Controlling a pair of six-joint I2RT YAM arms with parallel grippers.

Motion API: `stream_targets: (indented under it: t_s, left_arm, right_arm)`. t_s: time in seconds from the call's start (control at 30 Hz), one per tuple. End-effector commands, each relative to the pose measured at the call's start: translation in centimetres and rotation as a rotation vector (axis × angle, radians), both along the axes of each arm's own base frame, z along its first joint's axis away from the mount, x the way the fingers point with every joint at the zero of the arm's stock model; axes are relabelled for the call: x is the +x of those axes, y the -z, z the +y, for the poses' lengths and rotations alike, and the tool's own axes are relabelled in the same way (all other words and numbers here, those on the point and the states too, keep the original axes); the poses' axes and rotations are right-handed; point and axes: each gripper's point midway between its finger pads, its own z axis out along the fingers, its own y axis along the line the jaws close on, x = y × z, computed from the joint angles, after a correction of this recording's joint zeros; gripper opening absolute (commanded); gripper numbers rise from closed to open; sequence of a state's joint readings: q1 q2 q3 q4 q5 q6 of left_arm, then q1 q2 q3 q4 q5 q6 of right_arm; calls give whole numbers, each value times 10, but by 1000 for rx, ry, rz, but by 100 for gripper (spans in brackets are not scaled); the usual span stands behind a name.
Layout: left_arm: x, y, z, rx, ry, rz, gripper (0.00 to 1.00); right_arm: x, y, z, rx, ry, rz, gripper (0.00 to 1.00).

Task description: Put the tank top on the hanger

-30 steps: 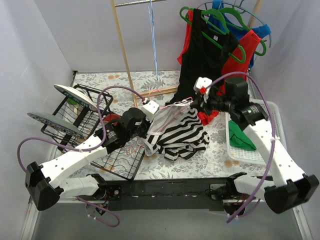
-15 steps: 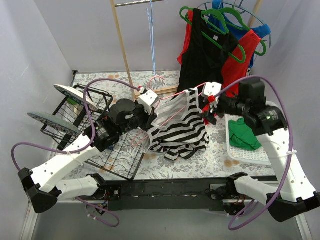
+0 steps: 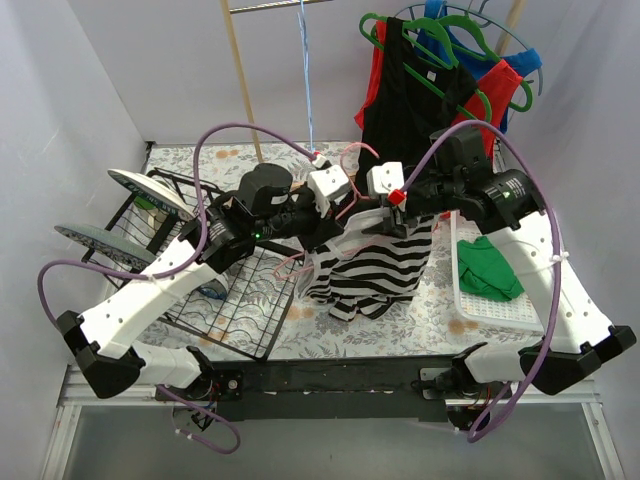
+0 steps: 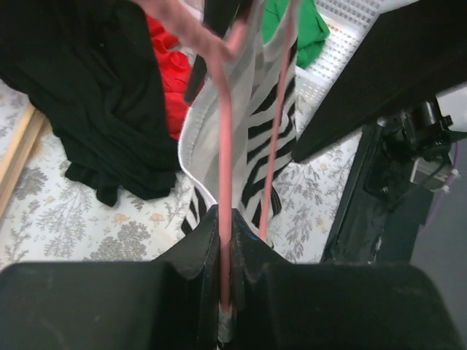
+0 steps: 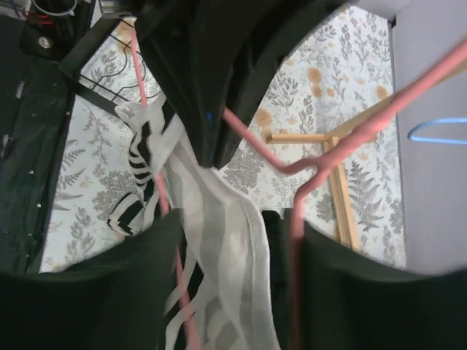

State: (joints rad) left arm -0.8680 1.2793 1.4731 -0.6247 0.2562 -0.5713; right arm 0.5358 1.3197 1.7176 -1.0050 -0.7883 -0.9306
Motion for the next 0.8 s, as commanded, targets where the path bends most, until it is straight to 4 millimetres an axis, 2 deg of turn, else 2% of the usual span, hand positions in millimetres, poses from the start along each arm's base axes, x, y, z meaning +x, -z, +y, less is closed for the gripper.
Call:
stream_targets:
  t_s: [0.0, 0.07, 0.13, 0.17, 0.2, 0.23, 0.27, 0.3, 0.33, 0.37, 0.4, 0.53, 0.77]
  left_arm:
    - [-16, -12, -8, -10, 83, 3, 0]
    - [-15, -7, -8, -1, 74, 11, 0]
    - [-13, -1, -6, 13, 53, 15, 0]
    - [-14, -3, -3, 7, 43, 10, 0]
    - [-14, -4, -2, 1, 38, 7, 2]
    - [-15, -4, 0, -6, 33, 7, 7]
    - [-17, -6, 4, -15, 26, 4, 15]
    - [-18, -6, 5, -22, 26, 0, 37]
    - [-21, -7, 7, -26, 29, -4, 53]
    - [-24, -3, 9, -24, 35, 1, 65]
    - [-29, -11, 15, -47, 39, -16, 79]
    - [-39, -4, 25, -59, 54, -25, 89]
    - [-49, 2, 23, -47, 118, -1, 92]
  right_arm:
    - [-17, 7, 3, -18, -37, 34, 43]
    - [-19, 7, 0, -20, -29, 28, 24]
    - [-20, 6, -3, -20, -19, 10, 17]
    - [-19, 5, -4, -18, -10, -1, 6]
    - [-15, 9, -6, -29, 13, -11, 1]
    - [-16, 7, -9, -23, 30, -28, 1]
    - [-14, 6, -10, -16, 42, -46, 1]
    - [-12, 8, -13, -20, 59, -51, 1]
    - [-15, 10, -17, -19, 66, -51, 1]
    - [-14, 11, -20, -20, 75, -49, 1]
    - [-11, 11, -25, -11, 89, -43, 1]
    - [-13, 10, -39, 30, 112, -43, 1]
    - [-26, 14, -39, 104, 44, 44, 1]
